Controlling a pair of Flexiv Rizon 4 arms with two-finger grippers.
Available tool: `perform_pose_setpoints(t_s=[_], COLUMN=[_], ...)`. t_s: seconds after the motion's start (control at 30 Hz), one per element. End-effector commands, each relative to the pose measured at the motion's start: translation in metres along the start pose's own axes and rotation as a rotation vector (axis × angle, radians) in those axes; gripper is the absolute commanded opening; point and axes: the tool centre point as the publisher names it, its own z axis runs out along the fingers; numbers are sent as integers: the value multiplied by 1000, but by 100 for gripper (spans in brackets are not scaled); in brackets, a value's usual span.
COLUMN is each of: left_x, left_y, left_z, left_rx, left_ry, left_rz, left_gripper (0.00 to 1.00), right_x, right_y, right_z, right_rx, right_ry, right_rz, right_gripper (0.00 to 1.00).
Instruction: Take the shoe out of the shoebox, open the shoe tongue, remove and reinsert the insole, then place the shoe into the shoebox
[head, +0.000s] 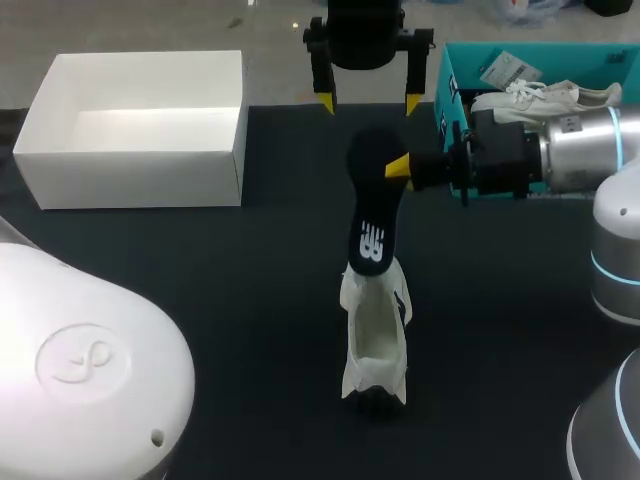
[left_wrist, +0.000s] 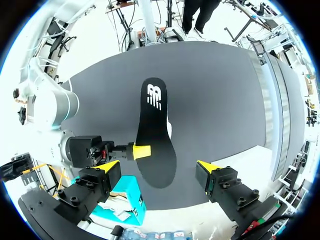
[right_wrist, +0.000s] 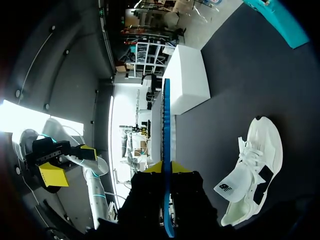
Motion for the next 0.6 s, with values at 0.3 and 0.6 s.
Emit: perform_pose_setpoints(t_s=[0.3,0.6], left_x=[13,12], left_y=[-7,-10], left_z=[1,0], left_rx=[-14,-9], left_ry=[-46,-60], left_rz=[-20,-19], left_gripper=[100,100], right_x=[2,4], right_y=[5,2], right_z=[-11,-10], right_rx=[-28,-28], right_ry=[25,28], right_rz=[12,7], right_gripper=[0,0])
